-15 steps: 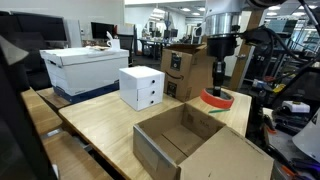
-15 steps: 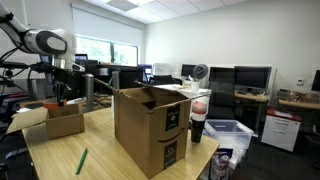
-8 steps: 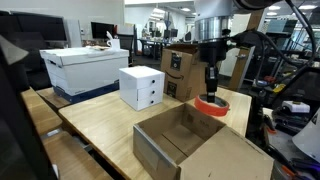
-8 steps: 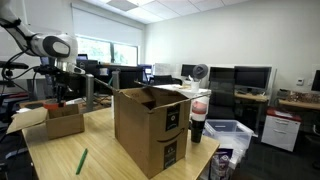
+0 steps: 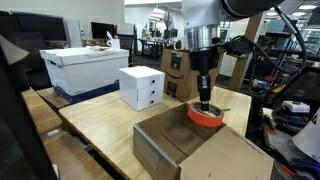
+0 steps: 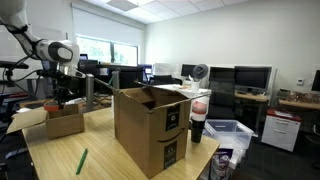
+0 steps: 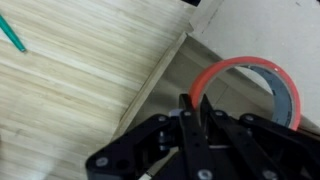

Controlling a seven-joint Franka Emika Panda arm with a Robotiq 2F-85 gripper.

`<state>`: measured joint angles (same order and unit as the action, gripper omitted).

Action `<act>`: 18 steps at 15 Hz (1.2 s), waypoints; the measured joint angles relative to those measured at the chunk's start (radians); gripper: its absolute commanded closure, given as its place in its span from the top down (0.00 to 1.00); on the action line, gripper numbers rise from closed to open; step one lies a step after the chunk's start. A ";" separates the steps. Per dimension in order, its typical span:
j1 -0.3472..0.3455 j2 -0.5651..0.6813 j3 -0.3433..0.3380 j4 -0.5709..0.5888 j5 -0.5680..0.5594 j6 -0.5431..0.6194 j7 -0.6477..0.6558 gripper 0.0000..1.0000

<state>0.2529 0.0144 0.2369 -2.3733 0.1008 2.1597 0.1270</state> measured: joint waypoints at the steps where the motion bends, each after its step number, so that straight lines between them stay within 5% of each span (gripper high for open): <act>1: 0.000 0.010 0.002 0.006 0.000 0.003 0.000 0.04; 18: 0.001 0.183 -0.026 0.035 -0.083 0.160 0.035 0.04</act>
<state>0.2540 0.1977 0.2106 -2.3385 0.0174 2.3197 0.1621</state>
